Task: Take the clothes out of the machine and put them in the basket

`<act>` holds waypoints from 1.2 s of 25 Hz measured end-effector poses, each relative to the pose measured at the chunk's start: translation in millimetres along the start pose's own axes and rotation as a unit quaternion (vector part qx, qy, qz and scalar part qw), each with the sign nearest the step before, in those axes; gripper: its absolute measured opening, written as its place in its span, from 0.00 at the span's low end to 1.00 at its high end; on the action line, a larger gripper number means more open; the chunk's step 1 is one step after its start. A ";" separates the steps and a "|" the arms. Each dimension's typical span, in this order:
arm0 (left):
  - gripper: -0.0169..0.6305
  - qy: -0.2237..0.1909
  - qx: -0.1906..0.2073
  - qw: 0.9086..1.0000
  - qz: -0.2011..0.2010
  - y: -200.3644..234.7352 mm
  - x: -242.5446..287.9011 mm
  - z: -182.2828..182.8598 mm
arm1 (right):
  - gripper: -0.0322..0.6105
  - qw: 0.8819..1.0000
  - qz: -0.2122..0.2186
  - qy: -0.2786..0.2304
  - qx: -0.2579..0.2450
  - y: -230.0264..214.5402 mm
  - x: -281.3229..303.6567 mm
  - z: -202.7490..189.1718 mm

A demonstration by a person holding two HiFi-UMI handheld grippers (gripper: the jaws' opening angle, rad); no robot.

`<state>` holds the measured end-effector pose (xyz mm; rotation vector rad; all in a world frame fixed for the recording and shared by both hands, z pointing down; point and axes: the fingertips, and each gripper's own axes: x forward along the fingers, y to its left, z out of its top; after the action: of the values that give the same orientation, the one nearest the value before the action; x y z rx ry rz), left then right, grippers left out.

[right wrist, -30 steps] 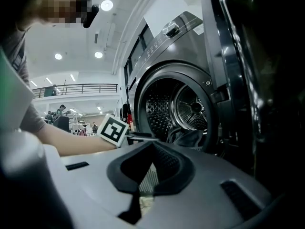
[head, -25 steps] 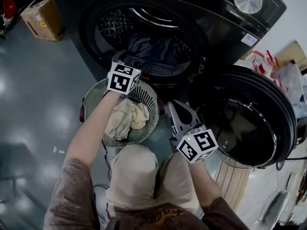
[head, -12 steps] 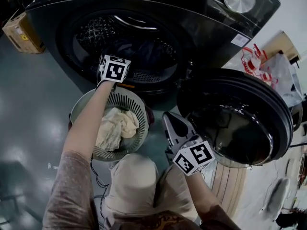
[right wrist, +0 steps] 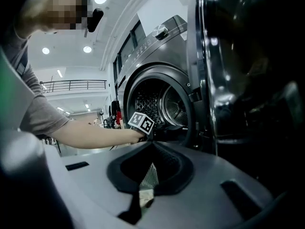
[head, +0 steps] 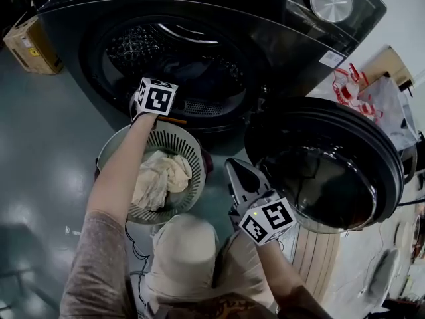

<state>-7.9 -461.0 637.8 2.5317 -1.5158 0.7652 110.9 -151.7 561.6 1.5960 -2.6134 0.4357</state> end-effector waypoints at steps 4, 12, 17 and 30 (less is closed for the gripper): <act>0.12 -0.019 -0.028 0.999 -0.017 -7.1 -22.2 1.1 | 0.05 1.000 0.008 -0.001 -0.001 3.6 -1.1 -1.0; 0.11 -0.063 -0.051 0.996 -0.046 -24.1 -104.8 9.8 | 0.05 0.999 0.039 -0.002 -0.014 17.8 5.4 -2.7; 0.09 -0.076 -0.067 0.994 -0.049 -25.7 -160.0 10.8 | 0.05 0.998 0.068 -0.004 -0.017 32.0 14.8 1.7; 0.08 -0.091 -0.152 0.982 -0.062 -21.6 -287.3 -32.4 | 0.05 0.992 0.125 -0.010 -0.025 67.3 43.5 11.2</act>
<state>-111.0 -209.5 536.9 2.4850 -1.3826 0.2669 32.7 -163.4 544.7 1.2695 -2.8254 0.3625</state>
